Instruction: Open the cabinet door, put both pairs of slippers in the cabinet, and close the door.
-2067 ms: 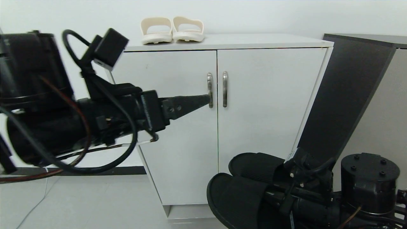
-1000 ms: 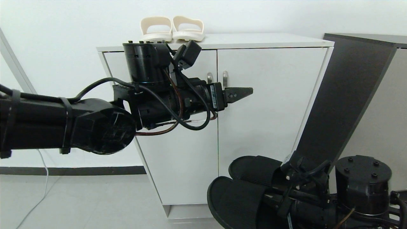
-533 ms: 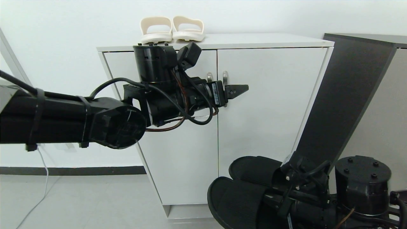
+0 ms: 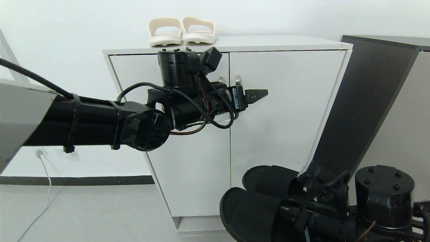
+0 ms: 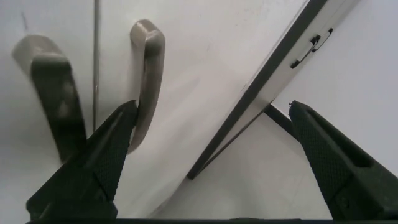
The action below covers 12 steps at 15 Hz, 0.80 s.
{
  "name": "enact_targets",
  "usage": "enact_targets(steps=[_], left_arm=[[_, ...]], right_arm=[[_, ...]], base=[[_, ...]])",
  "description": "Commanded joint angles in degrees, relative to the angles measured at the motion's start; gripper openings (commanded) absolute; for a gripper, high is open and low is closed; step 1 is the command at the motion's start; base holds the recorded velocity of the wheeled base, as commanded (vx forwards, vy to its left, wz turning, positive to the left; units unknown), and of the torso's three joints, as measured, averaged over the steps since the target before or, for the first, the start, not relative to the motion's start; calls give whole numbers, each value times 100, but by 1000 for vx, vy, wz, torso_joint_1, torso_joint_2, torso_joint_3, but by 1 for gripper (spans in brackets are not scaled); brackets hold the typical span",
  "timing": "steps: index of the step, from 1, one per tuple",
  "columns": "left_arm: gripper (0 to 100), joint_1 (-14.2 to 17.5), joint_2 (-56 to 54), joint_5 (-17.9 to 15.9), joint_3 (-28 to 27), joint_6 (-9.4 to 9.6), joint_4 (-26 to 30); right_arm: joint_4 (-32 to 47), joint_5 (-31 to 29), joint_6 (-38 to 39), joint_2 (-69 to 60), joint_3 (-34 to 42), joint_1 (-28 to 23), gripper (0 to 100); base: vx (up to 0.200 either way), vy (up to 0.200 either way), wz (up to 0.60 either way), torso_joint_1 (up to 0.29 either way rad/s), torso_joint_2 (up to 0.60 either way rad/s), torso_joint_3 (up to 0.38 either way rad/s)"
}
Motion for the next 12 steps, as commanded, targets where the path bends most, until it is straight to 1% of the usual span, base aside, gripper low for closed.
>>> enact_targets(steps=[1, 2, 6, 7, 8, 10, 12], left_arm=[[100, 1, 72, 8, -63, -6, 0], [0, 1, 80, -1, -63, -15, 0], [0, -7, 54, 8, 16, -15, -27], [0, -51, -34, 17, 165, -6, -53], [0, -139, -210, 17, 429, -6, -150], [0, -306, -491, 17, 912, -6, -431], [0, -456, -728, 17, 1255, -6, -563]], right_arm=[[-3, -7, -2, -12, 1, 2, 0], [-3, 2, -2, -4, 1, 2, 0], [-3, 11, -11, -30, 80, 2, 0], [-3, 19, -2, -56, 89, 10, 0], [-3, 98, -2, -74, 133, 10, 0], [-12, 591, -11, -232, 300, 10, 0], [-3, 986, -29, -390, 432, 10, 0]], base=[[0, 0, 0, 0, 0, 0], [0, 0, 0, 0, 0, 0], [0, 0, 0, 0, 0, 0], [0, 0, 0, 0, 0, 0], [0, 0, 0, 0, 0, 0], [0, 0, 0, 0, 0, 0], [0, 0, 0, 0, 0, 0]])
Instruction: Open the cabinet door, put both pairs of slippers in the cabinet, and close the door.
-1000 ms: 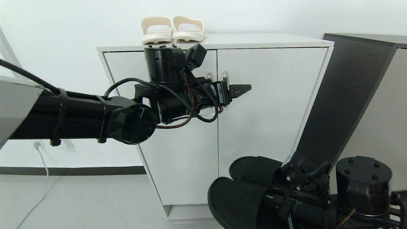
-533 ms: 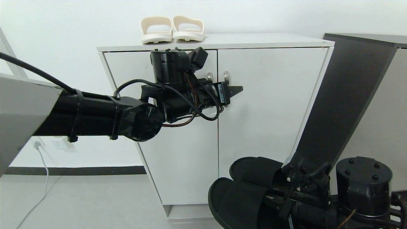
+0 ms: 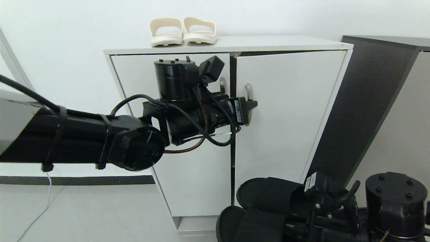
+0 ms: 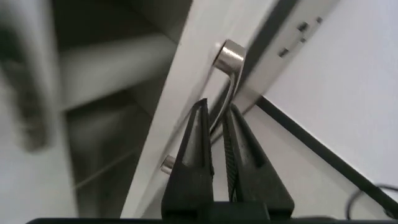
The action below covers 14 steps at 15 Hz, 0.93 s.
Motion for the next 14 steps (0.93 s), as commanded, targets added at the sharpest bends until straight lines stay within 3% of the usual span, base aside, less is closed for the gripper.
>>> enact_targets(steps=[1, 7, 14], left_arm=[[0, -200, -471, 23, 472, 9, -45], [0, -385, -1139, 278, 1430, 9, -449], [0, 81, -998, 225, 1263, -167, -476]], right_arm=[[4, 126, -5, -197, 124, 2, 0], [4, 205, -164, -188, 203, 28, 0], [13, 196, -172, -144, 229, 63, 0]], base=[[0, 0, 0, 0, 0, 0], [0, 0, 0, 0, 0, 0], [0, 0, 0, 0, 0, 0]])
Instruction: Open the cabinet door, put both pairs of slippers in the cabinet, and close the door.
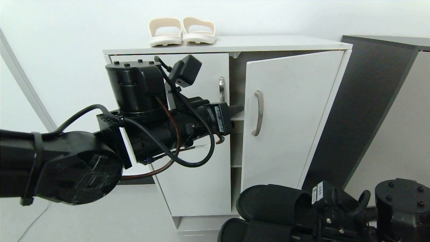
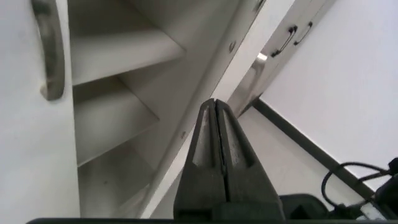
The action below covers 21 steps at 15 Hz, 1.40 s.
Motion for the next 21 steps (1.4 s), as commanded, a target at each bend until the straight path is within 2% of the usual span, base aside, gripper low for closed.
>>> enact_targets(steps=[1, 6, 8, 10, 12, 15, 16, 18, 21], left_arm=[[0, 77, 130, -25, -182, -8, -5], [0, 112, 974, -17, -1096, -8, -5], [0, 130, 1150, 1, -1281, -26, -5], [0, 165, 1203, 19, -1307, -105, -32], [0, 165, 1229, 27, -1290, -175, -234], [0, 147, 1246, 36, -991, -166, -629], [0, 77, 1238, 36, -876, -166, -761], [0, -257, 1264, 10, -797, -158, -867], [0, -714, 1642, -113, -964, -122, -1218]], right_arm=[[-3, 1, -2, 24, 2, 5, 0], [6, -7, -125, 130, 90, 128, 0], [6, -7, -142, 139, 99, 145, 0], [6, -25, -142, 200, 99, 145, 0], [6, -25, -142, 244, 99, 145, 0], [6, -25, -151, 297, 187, 163, 0], [6, -16, -151, 297, 213, 207, 0], [6, -16, -151, 288, 222, 321, 0], [6, -16, -151, 306, 231, 348, 0]], base=[[0, 0, 0, 0, 0, 0], [0, 0, 0, 0, 0, 0], [0, 0, 0, 0, 0, 0], [0, 0, 0, 0, 0, 0], [-200, 0, 0, 5, 5, 0], [-200, 0, 0, 2, 5, 7], [-200, 0, 0, 2, 7, 2], [-200, 0, 0, 5, -2, -5], [-67, 0, 0, 1, -1, 1]])
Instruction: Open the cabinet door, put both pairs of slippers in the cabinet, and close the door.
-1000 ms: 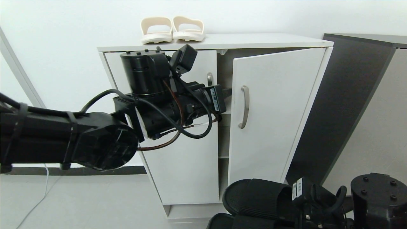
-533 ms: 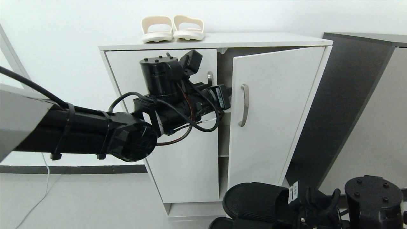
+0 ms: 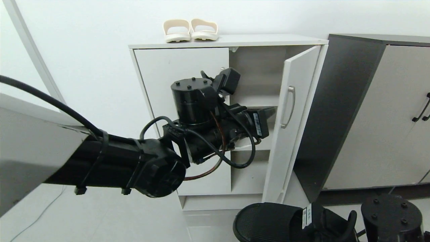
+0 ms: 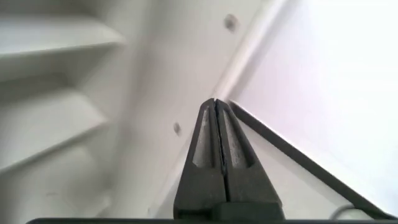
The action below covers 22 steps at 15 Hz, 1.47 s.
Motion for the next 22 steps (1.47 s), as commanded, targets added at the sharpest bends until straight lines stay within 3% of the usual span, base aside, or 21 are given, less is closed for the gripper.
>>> enact_targets(steps=[1, 4, 9, 10, 11, 13, 16, 18, 20, 21, 22], left_arm=[[0, -250, 445, -57, -220, 1, -407], [0, -171, 656, -4, -255, -34, -750], [0, 901, -574, 84, 536, -52, -627], [0, 1305, -1295, 84, 914, -52, -143], [0, 1428, -1550, 84, 1028, -52, 59], [0, 1920, -2947, 84, 1591, -43, 1245], [0, 2052, -5013, 216, 2364, -17, 3249], [0, 2052, -5936, 699, 2646, -8, 4172], [0, 2052, -7105, 1745, 3138, 53, 4928], [0, 2158, -7553, 2202, 3366, 97, 5200], [0, 2659, -7931, 2352, 3612, 194, 5359]], right_arm=[[-16, 1, -1, 19, 4, 9, 0], [-25, -17, 8, 54, -5, 9, 0], [-34, -421, 113, 406, -462, -369, 0], [-34, -869, 421, 590, -725, -387, 0], [-34, -1019, 544, 652, -822, -378, 0], [-25, -1871, 1001, 968, -1376, -387, 0], [-7, -3163, 1177, 1355, -2035, -396, 0], [37, -3805, 1185, 1584, -2395, -413, 0], [89, -4508, 1273, 1970, -2896, -571, 0], [98, -4631, 1379, 2093, -3072, -642, 0], [116, -4798, 1414, 2164, -3195, -721, 0]], base=[[0, 0, 0, 0, 0, 0], [0, 0, 0, 0, 0, 0], [0, 0, 0, 0, 0, 0], [0, 0, 0, 0, 0, 0], [0, 0, 0, 0, 0, 0], [0, 0, 0, 0, 0, 0], [0, 0, 0, 0, 0, 0], [0, 0, 0, 0, 0, 0], [0, 0, 0, 0, 0, 0], [0, 0, 0, 0, 0, 0], [0, 0, 0, 0, 0, 0]])
